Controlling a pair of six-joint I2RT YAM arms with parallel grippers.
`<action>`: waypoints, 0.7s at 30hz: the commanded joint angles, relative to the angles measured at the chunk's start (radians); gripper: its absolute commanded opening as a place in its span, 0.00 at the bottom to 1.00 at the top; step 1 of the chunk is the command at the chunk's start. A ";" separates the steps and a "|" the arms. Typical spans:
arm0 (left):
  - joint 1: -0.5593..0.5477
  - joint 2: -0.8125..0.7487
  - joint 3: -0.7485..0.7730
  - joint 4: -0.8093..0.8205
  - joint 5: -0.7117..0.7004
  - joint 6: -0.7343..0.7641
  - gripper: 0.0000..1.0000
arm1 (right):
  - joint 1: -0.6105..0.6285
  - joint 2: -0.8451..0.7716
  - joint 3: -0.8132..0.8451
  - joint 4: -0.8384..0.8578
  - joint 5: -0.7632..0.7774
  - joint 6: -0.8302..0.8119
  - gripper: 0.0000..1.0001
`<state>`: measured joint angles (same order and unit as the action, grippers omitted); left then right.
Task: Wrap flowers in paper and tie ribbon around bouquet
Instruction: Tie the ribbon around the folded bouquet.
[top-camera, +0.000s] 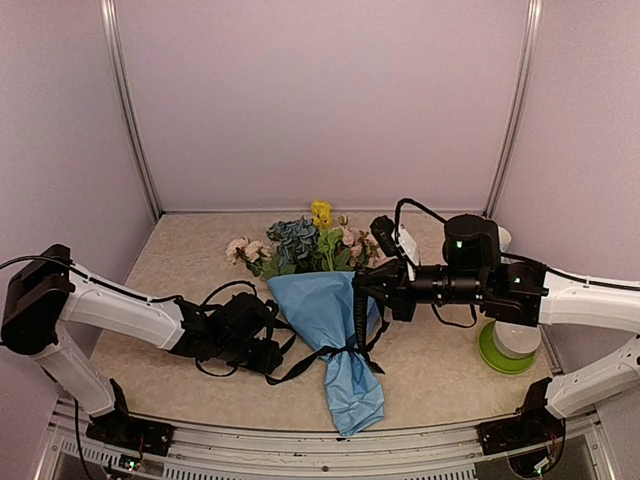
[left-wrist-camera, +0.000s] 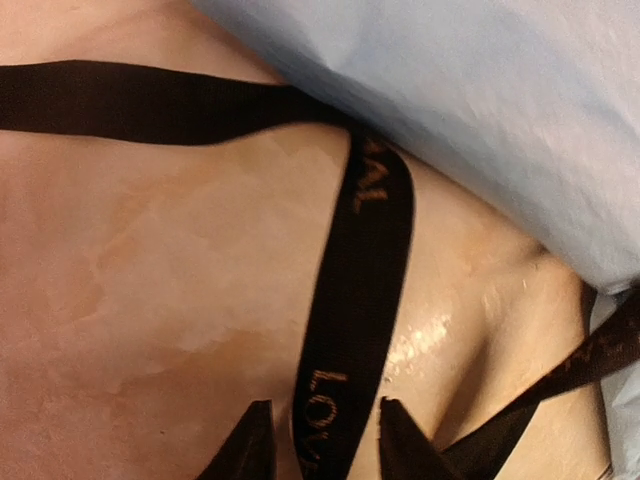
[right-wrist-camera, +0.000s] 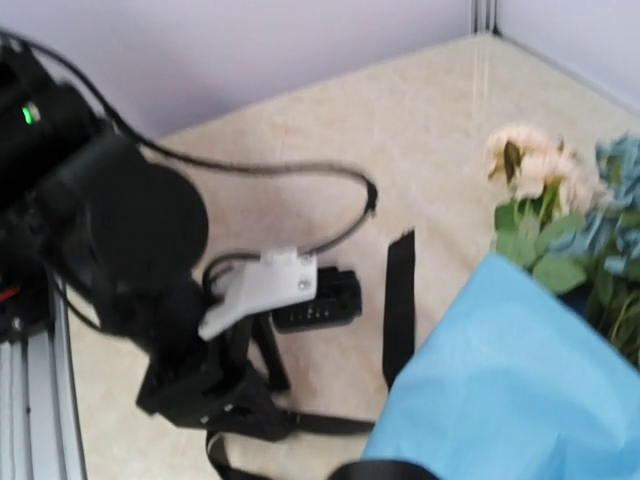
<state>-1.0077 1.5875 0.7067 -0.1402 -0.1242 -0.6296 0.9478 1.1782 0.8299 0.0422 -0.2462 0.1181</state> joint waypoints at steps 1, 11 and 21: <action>-0.011 0.052 -0.076 -0.035 0.143 -0.026 0.21 | -0.008 -0.006 0.079 -0.050 0.005 -0.027 0.00; 0.110 -0.068 -0.102 -0.025 -0.093 0.020 0.00 | -0.047 -0.032 0.109 -0.162 0.103 0.078 0.00; 0.345 -0.344 -0.341 0.178 -0.114 -0.055 0.00 | -0.300 -0.120 -0.083 -0.359 0.233 0.324 0.00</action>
<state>-0.6941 1.2892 0.4225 -0.0025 -0.2035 -0.6510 0.7345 1.1168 0.8478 -0.2008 -0.0624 0.3218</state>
